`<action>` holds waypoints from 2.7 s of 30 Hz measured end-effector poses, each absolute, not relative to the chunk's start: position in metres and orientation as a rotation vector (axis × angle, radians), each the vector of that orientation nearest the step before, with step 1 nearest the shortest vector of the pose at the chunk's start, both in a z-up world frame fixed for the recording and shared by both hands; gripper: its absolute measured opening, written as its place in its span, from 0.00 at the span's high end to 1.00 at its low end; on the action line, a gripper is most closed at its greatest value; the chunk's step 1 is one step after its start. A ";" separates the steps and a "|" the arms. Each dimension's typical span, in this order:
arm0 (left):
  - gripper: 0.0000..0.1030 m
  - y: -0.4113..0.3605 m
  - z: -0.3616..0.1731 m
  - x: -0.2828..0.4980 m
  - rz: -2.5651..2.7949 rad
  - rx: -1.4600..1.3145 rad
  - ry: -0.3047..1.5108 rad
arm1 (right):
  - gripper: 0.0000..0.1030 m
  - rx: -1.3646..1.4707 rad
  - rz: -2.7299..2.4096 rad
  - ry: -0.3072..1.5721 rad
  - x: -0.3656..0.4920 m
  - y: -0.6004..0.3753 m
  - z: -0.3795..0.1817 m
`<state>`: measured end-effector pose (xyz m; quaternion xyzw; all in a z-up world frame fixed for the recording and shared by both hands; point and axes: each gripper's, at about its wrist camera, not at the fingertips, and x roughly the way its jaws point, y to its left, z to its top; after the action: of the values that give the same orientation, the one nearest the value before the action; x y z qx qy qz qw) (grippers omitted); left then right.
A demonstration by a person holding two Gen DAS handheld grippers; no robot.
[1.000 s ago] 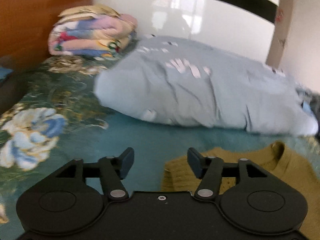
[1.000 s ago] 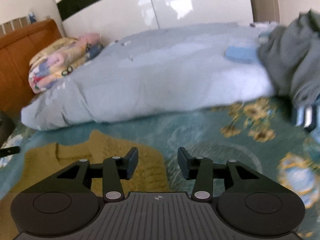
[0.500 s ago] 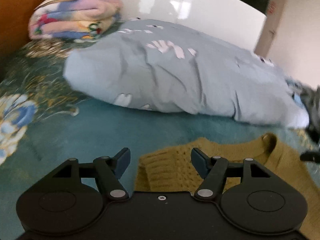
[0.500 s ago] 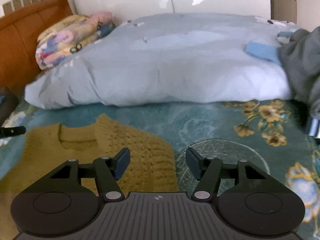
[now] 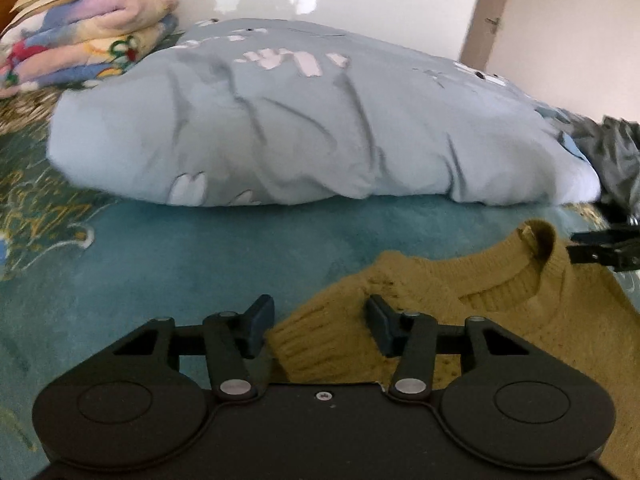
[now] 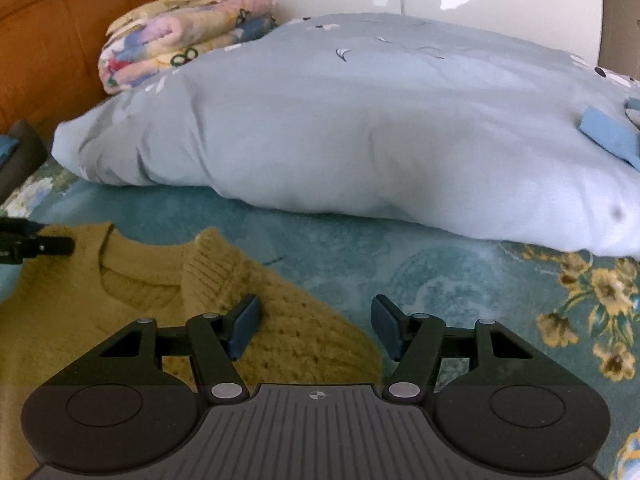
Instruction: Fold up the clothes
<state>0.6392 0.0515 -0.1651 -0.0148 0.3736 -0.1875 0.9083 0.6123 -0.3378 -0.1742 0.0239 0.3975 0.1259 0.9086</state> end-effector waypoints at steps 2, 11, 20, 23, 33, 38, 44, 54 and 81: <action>0.47 0.063 -0.157 0.635 -0.387 -0.082 0.761 | 0.43 0.062 0.259 0.792 0.605 -0.343 -0.169; 0.39 0.084 -0.137 0.561 -0.502 0.018 0.816 | 0.40 0.155 0.211 0.758 0.560 -0.381 -0.153; 0.40 0.095 -0.155 0.514 -0.557 0.045 0.949 | 0.39 0.153 0.212 0.787 0.522 -0.390 -0.150; 0.49 0.099 -0.154 0.511 -0.574 -0.023 0.973 | 0.37 0.161 0.207 0.792 0.515 -0.391 -0.151; 0.98 0.116 -0.150 0.506 -0.432 -0.149 0.975 | 0.35 0.180 0.217 0.790 0.507 -0.386 -0.152; 0.98 0.134 -0.157 0.504 -0.358 -0.172 0.975 | 0.35 0.190 0.222 0.784 0.506 -0.384 -0.152; 0.82 0.132 -0.148 0.503 -0.458 -0.160 0.954 | 0.35 0.174 0.247 0.782 0.520 -0.376 -0.153; 0.27 0.064 -0.119 0.578 -0.463 0.099 0.732 | 0.32 0.052 0.288 0.767 0.583 -0.338 -0.154; 0.93 0.068 -0.089 0.559 -0.429 -0.043 0.586 | 0.86 0.060 0.394 0.696 0.551 -0.337 -0.114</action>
<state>0.5595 0.0684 -0.0892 -0.0210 0.2867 -0.2099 0.9345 0.5514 -0.3369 -0.1141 0.0293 0.3387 0.1916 0.9207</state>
